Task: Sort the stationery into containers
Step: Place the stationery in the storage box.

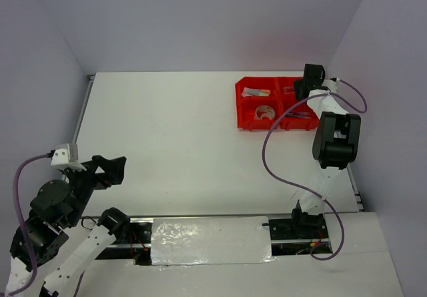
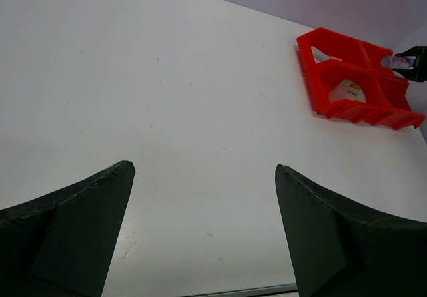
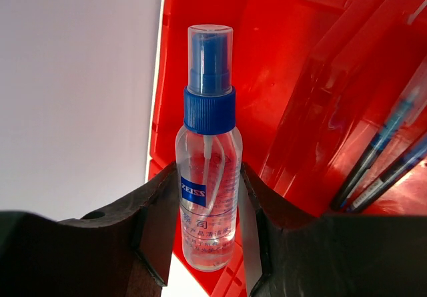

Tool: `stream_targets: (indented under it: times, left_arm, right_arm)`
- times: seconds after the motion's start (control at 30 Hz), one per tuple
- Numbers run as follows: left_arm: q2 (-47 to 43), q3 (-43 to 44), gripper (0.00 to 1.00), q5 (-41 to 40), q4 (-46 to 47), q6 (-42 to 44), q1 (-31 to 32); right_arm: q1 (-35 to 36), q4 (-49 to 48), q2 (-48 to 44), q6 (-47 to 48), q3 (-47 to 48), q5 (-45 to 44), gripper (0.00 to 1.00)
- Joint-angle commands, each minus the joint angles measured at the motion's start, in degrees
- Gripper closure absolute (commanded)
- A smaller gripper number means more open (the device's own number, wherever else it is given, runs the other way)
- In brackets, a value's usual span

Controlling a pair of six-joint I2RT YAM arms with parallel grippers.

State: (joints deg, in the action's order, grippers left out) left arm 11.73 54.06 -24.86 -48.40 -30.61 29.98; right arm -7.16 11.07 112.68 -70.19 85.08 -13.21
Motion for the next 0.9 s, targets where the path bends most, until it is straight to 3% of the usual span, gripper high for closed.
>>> stream_targets:
  times: [0.0,0.47,0.87]
  left_arm:
    - [0.8,0.3,0.01,-0.8,3.2,0.0,-1.1]
    - [2.1,-2.3,0.01,1.0,9.3,3.5,-3.9]
    - [2.8,-3.2,0.01,5.8,10.8,5.1,-6.7]
  right_arm:
    - [0.1,-3.9,0.6,-4.6,1.1,-0.9,1.0]
    - [0.1,-7.0,3.9,-7.3,1.3,-1.1,1.0]
    - [0.1,-9.0,3.9,-8.0,-0.1,-0.8,0.91]
